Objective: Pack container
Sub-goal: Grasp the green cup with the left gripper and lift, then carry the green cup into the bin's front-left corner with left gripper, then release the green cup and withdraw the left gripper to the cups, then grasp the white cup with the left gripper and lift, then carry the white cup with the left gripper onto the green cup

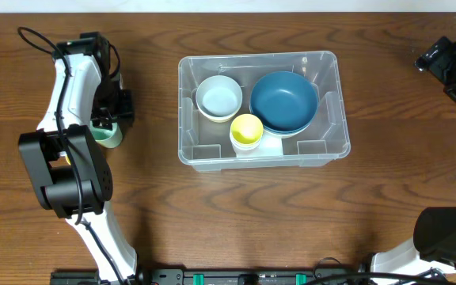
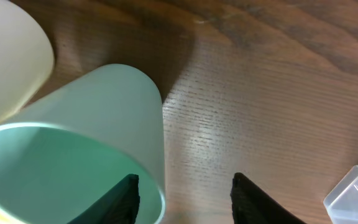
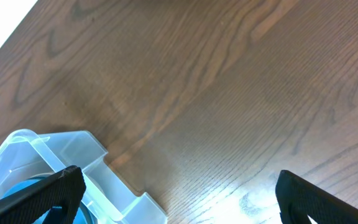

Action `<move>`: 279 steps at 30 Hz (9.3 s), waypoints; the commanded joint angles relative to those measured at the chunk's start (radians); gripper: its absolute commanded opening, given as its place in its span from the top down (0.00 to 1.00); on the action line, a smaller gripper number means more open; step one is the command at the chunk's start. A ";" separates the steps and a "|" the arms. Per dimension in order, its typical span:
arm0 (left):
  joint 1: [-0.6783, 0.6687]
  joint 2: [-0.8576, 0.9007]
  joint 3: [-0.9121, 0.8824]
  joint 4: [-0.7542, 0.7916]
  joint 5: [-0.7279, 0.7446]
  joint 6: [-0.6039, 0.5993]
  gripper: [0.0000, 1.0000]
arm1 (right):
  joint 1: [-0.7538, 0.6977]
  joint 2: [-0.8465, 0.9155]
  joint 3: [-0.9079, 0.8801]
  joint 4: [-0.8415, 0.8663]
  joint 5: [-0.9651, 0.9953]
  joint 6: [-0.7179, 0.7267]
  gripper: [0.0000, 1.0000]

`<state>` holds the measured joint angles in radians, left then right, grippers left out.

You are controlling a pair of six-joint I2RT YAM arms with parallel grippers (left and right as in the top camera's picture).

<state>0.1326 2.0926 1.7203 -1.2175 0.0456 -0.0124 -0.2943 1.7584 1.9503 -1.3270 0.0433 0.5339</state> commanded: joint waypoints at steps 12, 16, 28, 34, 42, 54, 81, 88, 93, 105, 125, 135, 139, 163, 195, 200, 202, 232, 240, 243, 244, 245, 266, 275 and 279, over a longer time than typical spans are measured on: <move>-0.001 0.009 -0.065 0.045 -0.002 -0.028 0.94 | -0.004 -0.017 0.011 -0.002 0.005 0.008 0.01; -0.001 0.004 -0.032 0.004 -0.002 -0.050 0.94 | -0.004 -0.017 0.011 -0.002 0.005 0.008 0.01; -0.138 -0.316 0.079 -0.061 0.025 -0.056 0.94 | -0.004 -0.017 0.011 -0.002 0.005 0.008 0.01; -0.349 -0.516 0.080 -0.033 0.024 -0.030 0.94 | -0.004 -0.017 0.011 -0.002 0.005 0.008 0.01; -0.586 -0.517 0.066 -0.014 0.021 0.021 0.94 | -0.004 -0.017 0.011 -0.002 0.005 0.008 0.01; -0.670 -0.288 0.042 -0.062 0.021 0.025 0.94 | -0.004 -0.017 0.011 -0.002 0.005 0.008 0.01; -0.694 -0.265 -0.194 0.080 0.014 -0.171 0.94 | -0.004 -0.017 0.011 -0.002 0.005 0.008 0.01; -0.694 -0.265 -0.234 0.137 0.014 -0.209 0.94 | -0.004 -0.017 0.011 -0.002 0.005 0.008 0.01; -0.694 -0.265 -0.234 0.150 0.014 -0.256 0.94 | -0.004 -0.017 0.011 -0.002 0.005 0.008 0.01; -0.694 -0.265 -0.304 0.175 0.014 -0.278 0.94 | -0.004 -0.017 0.011 -0.002 0.005 0.008 0.01; -0.688 -0.266 -0.307 0.192 0.013 -0.269 0.60 | -0.004 -0.017 0.011 -0.002 0.005 0.008 0.01; -0.603 -0.315 -0.054 0.052 0.013 -0.205 0.59 | -0.004 -0.017 0.011 -0.002 0.005 0.008 0.01; -0.574 -0.345 0.078 -0.026 0.013 -0.183 0.59 | -0.004 -0.017 0.011 -0.002 0.005 0.008 0.01; 0.022 -0.277 0.193 0.019 -0.268 -0.192 0.37 | -0.004 -0.017 0.011 -0.002 0.005 0.008 0.01; 0.125 0.157 0.193 0.089 -0.058 -0.190 0.94 | -0.004 -0.017 0.011 -0.002 0.005 0.008 0.01; 0.112 0.057 0.200 0.072 0.048 -0.140 0.94 | -0.004 -0.017 0.011 -0.002 0.005 0.008 0.01; 0.098 -0.002 0.200 0.071 0.077 -0.137 0.94 | -0.004 -0.017 0.011 -0.002 0.005 0.008 0.01; -0.599 -0.426 0.072 -0.161 0.073 0.132 0.94 | -0.004 -0.017 0.011 -0.002 0.005 0.008 0.01; -0.599 -0.425 -0.090 -0.106 0.074 0.131 0.94 | -0.004 -0.017 0.011 -0.002 0.005 0.008 0.01; -0.601 -0.425 -0.115 -0.084 0.078 0.131 0.94 | -0.004 -0.017 0.011 -0.002 0.005 0.008 0.01; -0.602 -0.425 -0.117 -0.082 0.079 0.131 0.94 | -0.004 -0.017 0.011 -0.002 0.005 0.008 0.01; -0.604 -0.425 -0.119 -0.079 0.079 0.131 0.94 | -0.004 -0.017 0.011 -0.002 0.005 0.008 0.01; -0.703 -0.392 -0.205 -0.014 0.065 0.132 0.94 | -0.004 -0.017 0.011 -0.002 0.005 0.008 0.01; -0.703 -0.381 -0.205 0.027 0.040 0.132 0.94 | -0.004 -0.017 0.011 -0.002 0.005 0.008 0.01; -0.701 -0.381 -0.205 0.023 0.014 0.132 0.94 | -0.004 -0.017 0.011 -0.002 0.005 0.008 0.01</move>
<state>-0.5713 1.7020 1.5150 -1.1919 0.0975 0.1093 -0.2943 1.7584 1.9503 -1.3273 0.0433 0.5339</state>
